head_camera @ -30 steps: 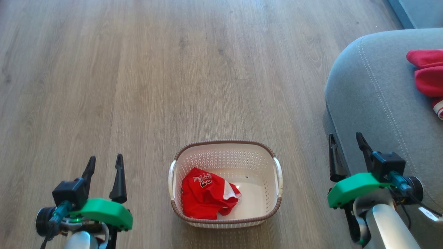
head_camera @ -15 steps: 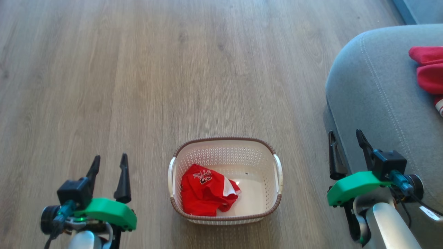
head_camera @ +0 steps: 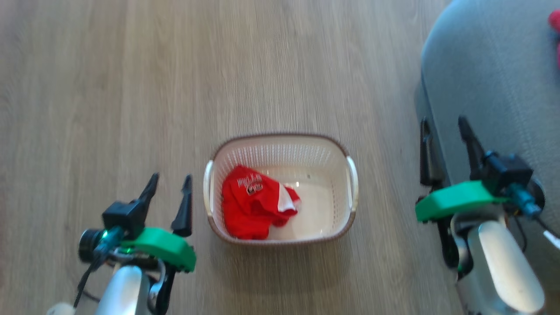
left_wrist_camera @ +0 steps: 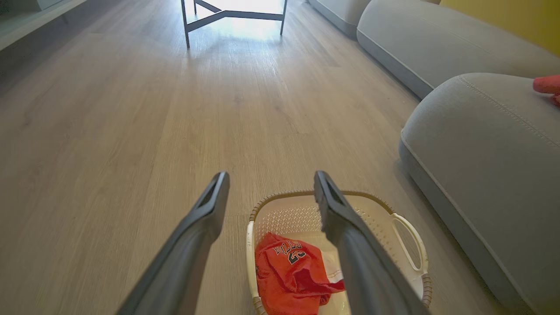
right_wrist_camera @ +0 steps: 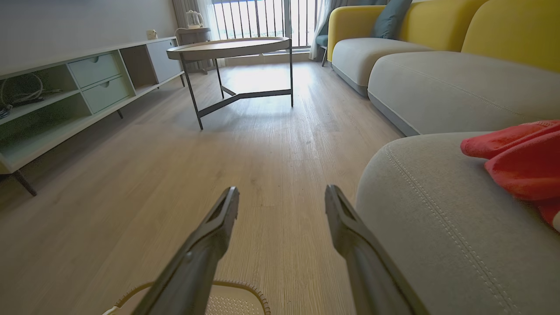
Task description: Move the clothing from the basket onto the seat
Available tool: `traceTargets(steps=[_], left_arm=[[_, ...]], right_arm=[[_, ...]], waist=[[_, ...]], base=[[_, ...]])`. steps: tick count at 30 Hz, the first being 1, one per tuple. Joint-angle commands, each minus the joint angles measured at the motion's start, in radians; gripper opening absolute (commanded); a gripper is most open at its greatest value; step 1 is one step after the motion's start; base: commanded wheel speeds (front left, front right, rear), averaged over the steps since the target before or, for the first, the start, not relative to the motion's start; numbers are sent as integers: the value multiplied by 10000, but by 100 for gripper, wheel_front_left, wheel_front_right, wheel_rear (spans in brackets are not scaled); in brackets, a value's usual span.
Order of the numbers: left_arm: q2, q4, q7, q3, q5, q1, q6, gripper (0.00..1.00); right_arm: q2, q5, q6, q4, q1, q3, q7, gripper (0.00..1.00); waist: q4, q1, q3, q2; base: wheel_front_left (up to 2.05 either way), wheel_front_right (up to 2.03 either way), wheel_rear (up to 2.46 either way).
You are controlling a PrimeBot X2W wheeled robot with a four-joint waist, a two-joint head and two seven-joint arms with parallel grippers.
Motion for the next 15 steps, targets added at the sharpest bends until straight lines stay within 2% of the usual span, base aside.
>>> traceTargets(steps=[1, 15], left_arm=[[32, -208, -51, 193, 22, -412, -43, 100], [326, 780, -51, -1700, -489, -2319, -63, 100]], right_arm=[[70, 40, 69, -409, -381, 204, -51, 100], [70, 102, 69, -1272, -1582, 356, -51, 100]], waist=[[-72, 0, 670, -1], [-351, 0, 3297, -1]], base=[[0, 0, 0], [0, 0, 0]])
